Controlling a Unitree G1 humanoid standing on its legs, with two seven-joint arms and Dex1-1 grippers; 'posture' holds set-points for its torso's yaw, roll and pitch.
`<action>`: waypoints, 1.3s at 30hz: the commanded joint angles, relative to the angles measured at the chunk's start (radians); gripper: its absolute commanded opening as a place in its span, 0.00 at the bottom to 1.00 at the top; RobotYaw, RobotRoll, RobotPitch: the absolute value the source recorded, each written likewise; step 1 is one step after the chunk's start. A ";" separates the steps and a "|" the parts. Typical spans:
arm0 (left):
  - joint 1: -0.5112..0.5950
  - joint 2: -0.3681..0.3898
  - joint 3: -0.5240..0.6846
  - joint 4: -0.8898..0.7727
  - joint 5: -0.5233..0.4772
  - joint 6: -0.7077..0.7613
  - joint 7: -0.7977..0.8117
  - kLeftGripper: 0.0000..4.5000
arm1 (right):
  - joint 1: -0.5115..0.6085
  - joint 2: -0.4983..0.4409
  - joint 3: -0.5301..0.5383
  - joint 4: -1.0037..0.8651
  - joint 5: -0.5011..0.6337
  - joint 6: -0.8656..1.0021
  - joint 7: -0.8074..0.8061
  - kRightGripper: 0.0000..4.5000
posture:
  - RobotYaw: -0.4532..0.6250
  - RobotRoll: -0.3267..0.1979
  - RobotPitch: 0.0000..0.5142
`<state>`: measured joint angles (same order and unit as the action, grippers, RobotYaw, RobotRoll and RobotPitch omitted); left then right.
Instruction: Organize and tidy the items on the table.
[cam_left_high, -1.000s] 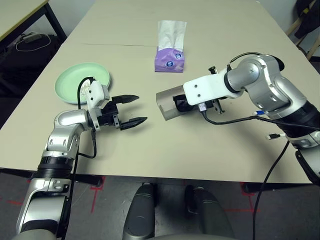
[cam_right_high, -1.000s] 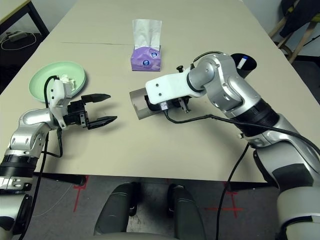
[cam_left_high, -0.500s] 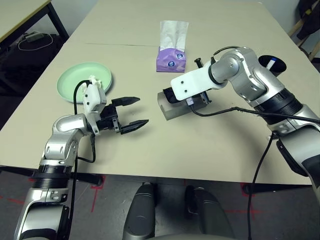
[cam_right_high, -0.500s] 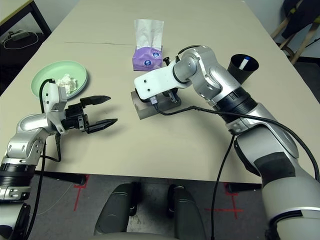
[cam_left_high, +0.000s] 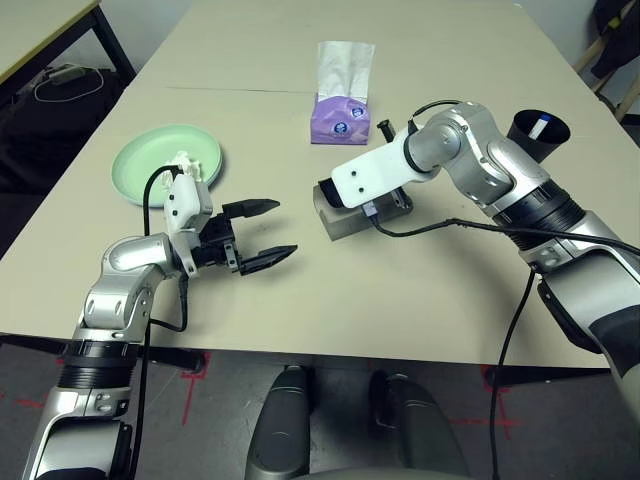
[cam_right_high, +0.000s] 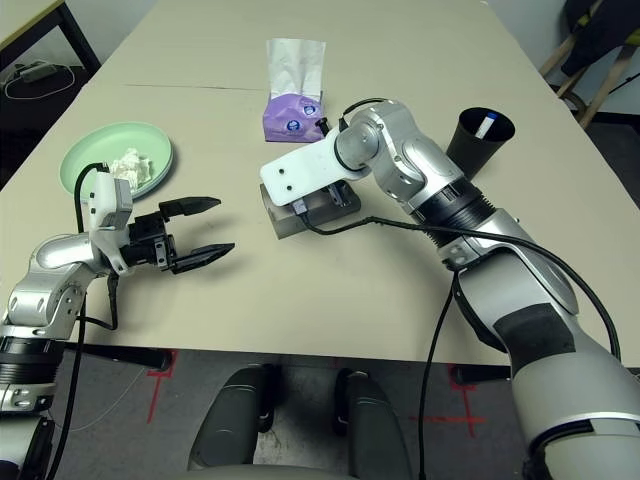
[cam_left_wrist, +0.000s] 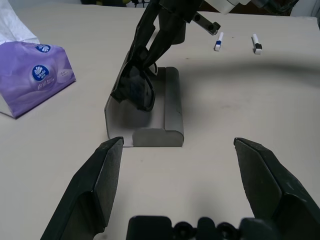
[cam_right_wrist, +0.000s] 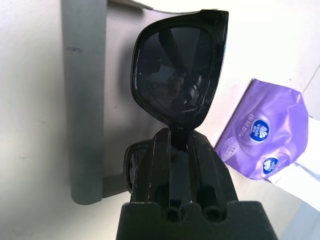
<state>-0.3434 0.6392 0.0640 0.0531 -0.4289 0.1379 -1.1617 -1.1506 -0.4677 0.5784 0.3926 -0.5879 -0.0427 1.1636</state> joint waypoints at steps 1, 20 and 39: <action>0.014 0.010 0.007 -0.024 -0.005 0.009 0.006 1.00 | 0.037 -0.008 0.013 -0.029 -0.008 -0.008 0.006 0.08 | 0.66 0.62 0.31; 0.006 0.016 0.007 -0.016 -0.004 0.011 0.005 1.00 | 0.099 -0.008 -0.002 -0.093 0.001 0.038 0.050 0.08 | 0.65 0.62 0.31; 0.006 0.027 0.015 0.004 -0.003 0.011 -0.003 1.00 | 0.059 0.014 -0.185 -0.122 0.179 0.314 0.094 1.00 | 0.62 0.62 0.31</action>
<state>-0.3424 0.6511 0.0687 0.0503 -0.4301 0.1474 -1.1548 -1.1165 -0.4589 0.4455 0.3124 -0.4816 0.1905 1.2247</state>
